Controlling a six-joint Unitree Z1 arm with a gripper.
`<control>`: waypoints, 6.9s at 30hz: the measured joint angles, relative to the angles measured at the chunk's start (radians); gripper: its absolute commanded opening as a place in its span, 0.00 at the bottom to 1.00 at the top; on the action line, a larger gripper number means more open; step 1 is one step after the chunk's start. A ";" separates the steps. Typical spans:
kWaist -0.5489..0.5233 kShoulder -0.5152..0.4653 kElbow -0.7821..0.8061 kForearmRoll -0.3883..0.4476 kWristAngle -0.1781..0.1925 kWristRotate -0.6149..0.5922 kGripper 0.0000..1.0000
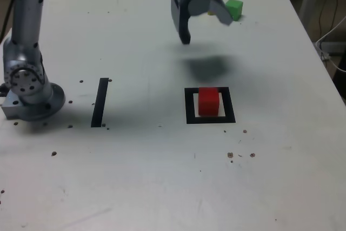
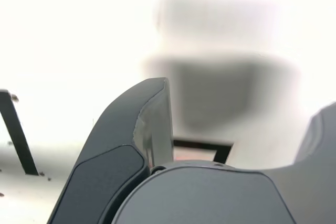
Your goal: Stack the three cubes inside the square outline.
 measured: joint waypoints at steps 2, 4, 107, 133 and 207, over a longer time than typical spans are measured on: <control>0.054 0.034 -0.058 0.045 0.005 0.037 0.99; 0.090 0.056 -0.111 0.063 0.006 0.054 0.99; 0.331 0.504 -0.964 0.413 0.013 0.265 0.28; -0.099 0.031 -0.282 0.333 -0.042 0.086 0.28; -0.395 -0.009 0.099 -0.081 -0.124 -0.099 0.42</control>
